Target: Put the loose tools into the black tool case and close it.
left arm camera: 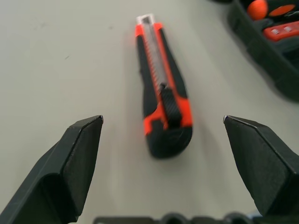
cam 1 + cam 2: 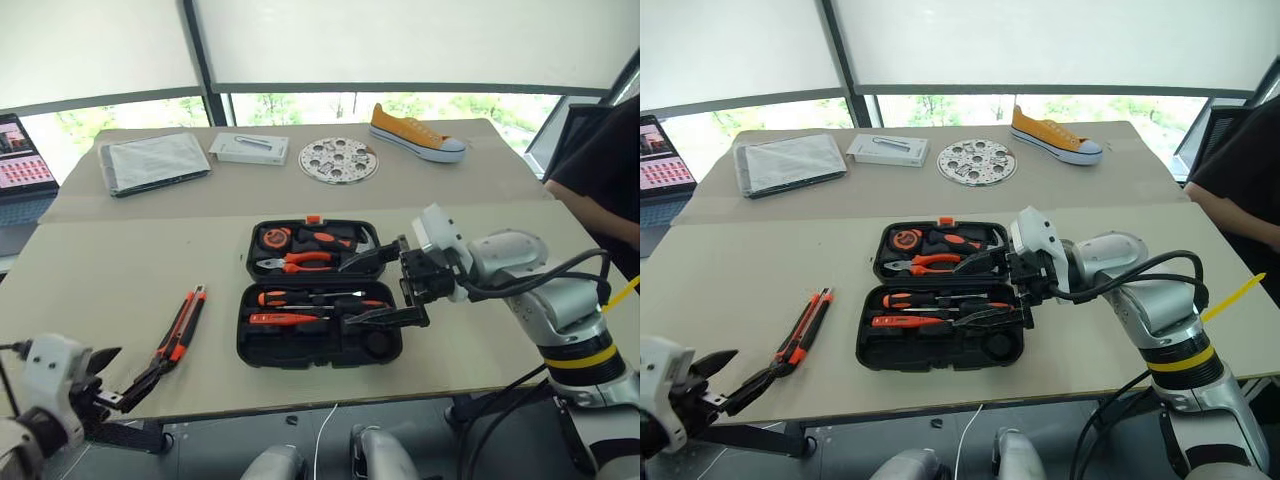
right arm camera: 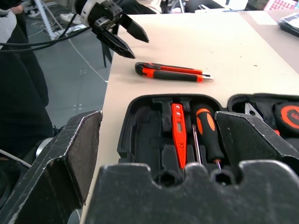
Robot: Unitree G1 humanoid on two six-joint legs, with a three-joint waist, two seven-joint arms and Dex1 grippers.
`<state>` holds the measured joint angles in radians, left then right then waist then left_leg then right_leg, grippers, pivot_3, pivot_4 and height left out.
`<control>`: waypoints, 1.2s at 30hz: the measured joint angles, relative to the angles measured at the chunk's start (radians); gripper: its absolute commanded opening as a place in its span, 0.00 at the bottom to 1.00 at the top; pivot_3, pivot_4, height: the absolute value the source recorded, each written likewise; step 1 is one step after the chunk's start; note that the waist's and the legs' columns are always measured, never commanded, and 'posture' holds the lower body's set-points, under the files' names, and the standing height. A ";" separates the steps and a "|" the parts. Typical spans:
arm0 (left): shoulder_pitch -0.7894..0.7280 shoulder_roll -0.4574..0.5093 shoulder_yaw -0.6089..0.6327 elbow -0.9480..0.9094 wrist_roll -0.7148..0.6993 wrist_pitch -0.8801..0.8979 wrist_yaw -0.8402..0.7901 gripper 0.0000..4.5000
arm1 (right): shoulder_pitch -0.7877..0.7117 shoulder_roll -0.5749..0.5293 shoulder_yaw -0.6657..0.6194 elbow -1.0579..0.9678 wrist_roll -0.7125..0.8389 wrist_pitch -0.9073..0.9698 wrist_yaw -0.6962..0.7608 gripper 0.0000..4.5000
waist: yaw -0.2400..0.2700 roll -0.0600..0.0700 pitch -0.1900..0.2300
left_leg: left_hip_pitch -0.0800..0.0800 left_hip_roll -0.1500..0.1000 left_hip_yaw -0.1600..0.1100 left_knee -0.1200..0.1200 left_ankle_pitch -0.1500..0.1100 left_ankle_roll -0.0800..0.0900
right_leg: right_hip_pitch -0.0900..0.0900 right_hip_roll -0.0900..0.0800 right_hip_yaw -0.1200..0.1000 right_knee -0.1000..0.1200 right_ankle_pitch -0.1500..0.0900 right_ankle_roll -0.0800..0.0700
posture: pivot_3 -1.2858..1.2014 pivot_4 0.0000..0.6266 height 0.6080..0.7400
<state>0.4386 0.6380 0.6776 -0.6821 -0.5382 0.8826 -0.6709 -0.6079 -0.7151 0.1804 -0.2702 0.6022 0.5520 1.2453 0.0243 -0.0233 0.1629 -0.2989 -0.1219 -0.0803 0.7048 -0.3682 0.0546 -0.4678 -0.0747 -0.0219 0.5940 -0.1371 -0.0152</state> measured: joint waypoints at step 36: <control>-0.961 0.345 -0.937 0.427 0.148 -0.369 -0.774 0.39 | 0.343 -0.177 -0.254 -0.364 0.103 0.156 -0.229 1.00 | -0.035 0.003 0.000 | -0.005 0.000 0.002 0.002 0.000 -0.003 | -0.004 -0.003 -0.003 -0.001 0.003 -0.004 | 0.52 0.24 0.98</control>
<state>-0.5222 0.9825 -0.2593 -0.2554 -0.3902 0.5133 -1.4446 -0.2647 -0.8919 -0.0734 -0.6342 0.7057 0.7081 1.0166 -0.0105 -0.0201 0.1632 -0.3036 -0.1215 -0.0787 0.7067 -0.3680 0.0520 -0.4719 -0.0780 -0.0246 0.5927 -0.1345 -0.0197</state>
